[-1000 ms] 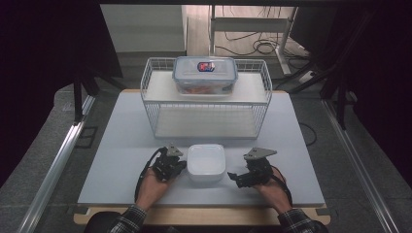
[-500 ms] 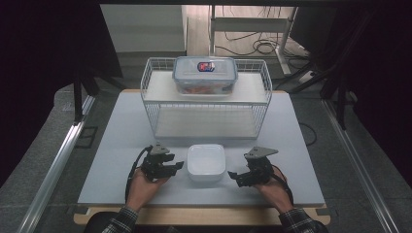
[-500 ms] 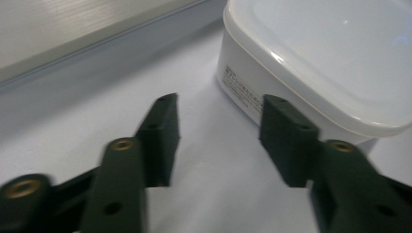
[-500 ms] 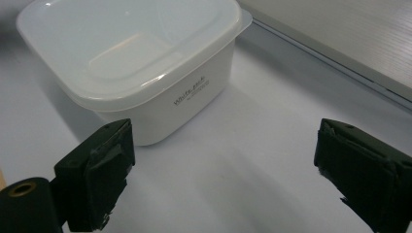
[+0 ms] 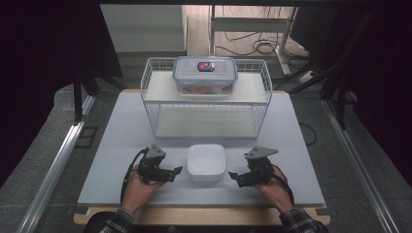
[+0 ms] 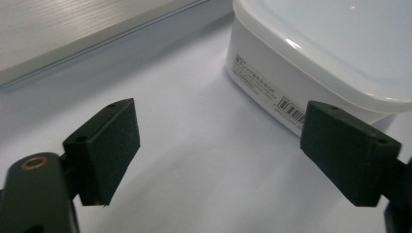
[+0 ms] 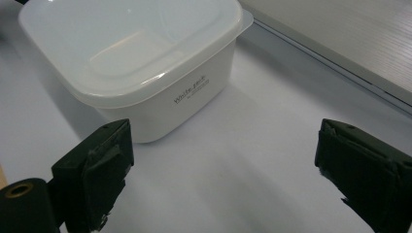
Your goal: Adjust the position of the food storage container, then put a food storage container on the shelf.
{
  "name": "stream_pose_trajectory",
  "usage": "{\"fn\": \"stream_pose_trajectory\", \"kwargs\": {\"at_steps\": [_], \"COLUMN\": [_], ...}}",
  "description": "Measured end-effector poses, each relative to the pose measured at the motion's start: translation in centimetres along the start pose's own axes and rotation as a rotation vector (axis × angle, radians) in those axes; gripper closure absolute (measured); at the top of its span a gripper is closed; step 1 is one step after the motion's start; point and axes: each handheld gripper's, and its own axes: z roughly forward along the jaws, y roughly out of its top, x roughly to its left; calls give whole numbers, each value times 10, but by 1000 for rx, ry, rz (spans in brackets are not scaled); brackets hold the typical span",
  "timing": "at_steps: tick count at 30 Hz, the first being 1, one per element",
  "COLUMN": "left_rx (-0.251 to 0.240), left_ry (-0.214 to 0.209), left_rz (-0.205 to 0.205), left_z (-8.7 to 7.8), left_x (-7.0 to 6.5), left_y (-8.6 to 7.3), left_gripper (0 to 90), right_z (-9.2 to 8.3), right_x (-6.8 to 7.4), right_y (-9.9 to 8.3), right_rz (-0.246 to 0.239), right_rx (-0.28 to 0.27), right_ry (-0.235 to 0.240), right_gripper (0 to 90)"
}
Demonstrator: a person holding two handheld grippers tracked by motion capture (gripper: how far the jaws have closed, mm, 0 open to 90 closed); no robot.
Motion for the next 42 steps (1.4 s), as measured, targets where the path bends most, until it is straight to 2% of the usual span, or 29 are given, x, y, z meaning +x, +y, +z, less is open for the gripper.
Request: {"fn": "stream_pose_trajectory", "kwargs": {"at_steps": [6,13,16,17,20,22,26,28,37,39,42], "left_rx": [4,-8,-32,-36,-33,-23,-5,-6,-2,13,37], "left_ry": [7,7,-2,-8,-24,-41,-49,-68,-113,-119,-141], "left_rz": [-2,-13,-20,-26,-23,-33,-14,-9,14,21,9], "left_z": [0,-5,-10,-11,-12,-11,-10,-9,6,13,22], "left_x": [1,1,-1,-2,-5,-8,-15,-16,-23,-24,-23], "left_y": [1,4,8,10,14,16,22,26,43,46,47], "left_gripper": [77,63,57,47,44,45,51,53,110,113,100], "right_z": [-1,-2,-3,-3,-3,-3,-4,-3,15,20,27], "right_x": [0,0,2,3,4,5,8,8,11,10,8], "right_y": [0,3,6,9,11,14,21,26,39,41,45], "right_rz": [-9,7,11,23,34,64,75,84,101,103,106], "right_rx": [1,-8,-10,-5,-11,-15,-14,0,56,55,62], "right_ry": [-2,-2,-3,7,2,2,36,42,100,106,113], "right_gripper": [69,67,53,24,1,0,0,5,104,111,120]}}
